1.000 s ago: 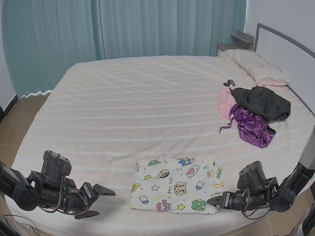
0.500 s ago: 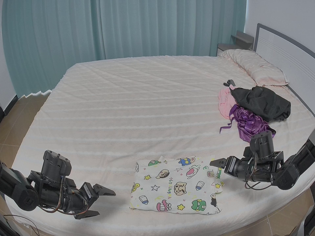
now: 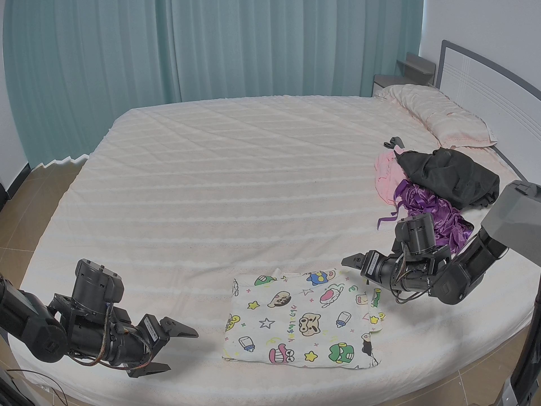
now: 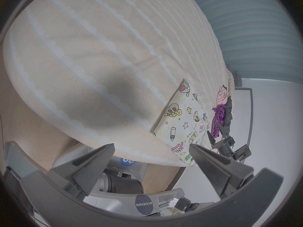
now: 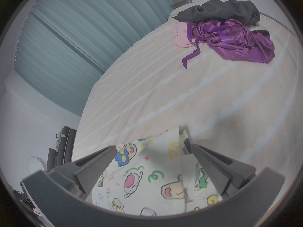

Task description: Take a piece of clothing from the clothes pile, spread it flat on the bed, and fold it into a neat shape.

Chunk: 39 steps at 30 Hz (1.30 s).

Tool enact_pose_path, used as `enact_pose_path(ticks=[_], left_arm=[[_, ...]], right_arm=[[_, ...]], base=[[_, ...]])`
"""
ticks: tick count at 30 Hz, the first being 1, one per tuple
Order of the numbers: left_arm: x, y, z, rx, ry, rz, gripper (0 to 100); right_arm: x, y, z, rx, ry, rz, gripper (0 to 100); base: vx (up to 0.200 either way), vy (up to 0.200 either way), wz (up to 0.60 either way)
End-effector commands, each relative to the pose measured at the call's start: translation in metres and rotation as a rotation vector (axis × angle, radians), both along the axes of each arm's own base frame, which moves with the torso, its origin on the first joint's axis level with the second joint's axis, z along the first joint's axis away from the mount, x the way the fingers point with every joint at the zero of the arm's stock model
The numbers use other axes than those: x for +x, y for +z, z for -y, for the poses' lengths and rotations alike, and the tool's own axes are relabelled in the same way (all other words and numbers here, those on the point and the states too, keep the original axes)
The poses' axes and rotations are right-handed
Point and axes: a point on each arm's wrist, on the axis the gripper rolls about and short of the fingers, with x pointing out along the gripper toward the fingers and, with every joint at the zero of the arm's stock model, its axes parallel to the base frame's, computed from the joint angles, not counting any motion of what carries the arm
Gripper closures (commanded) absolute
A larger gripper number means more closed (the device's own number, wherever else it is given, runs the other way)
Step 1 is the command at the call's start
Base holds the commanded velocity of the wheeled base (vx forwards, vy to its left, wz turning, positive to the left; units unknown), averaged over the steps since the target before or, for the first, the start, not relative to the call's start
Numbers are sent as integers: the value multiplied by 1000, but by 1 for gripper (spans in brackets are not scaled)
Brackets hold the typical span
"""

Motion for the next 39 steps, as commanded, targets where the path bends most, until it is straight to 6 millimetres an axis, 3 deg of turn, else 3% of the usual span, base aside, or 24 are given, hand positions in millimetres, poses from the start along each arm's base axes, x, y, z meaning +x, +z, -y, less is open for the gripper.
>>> enact_pose_path(ticks=[1, 9, 18, 25, 26, 32, 39], left_arm=[[0, -1, 0, 2, 0, -4, 0], [0, -1, 0, 2, 0, -4, 0], [0, -1, 0, 2, 0, -4, 0], [0, -1, 0, 2, -1, -4, 0], [0, -1, 0, 1, -1, -3, 0], [3, 1, 1, 3, 2, 6, 0], [23, 13, 8, 2, -40, 99, 0]], right_arm=[[7, -13, -2, -11, 1, -20, 100], [5, -13, 0, -10, -8, -24, 100], [5, -11, 18, -11, -63, -31, 100], [4, -12, 18, -2, -56, -22, 100], [5, -11, 17, 3, -57, -11, 0], [-2, -2, 22, 21, -73, 32, 0], [-39, 5, 32, 1, -51, 0, 0]], base=[[0, 0, 0], [0, 0, 0], [0, 0, 0], [0, 0, 0], [0, 0, 0], [0, 0, 0], [0, 0, 0]])
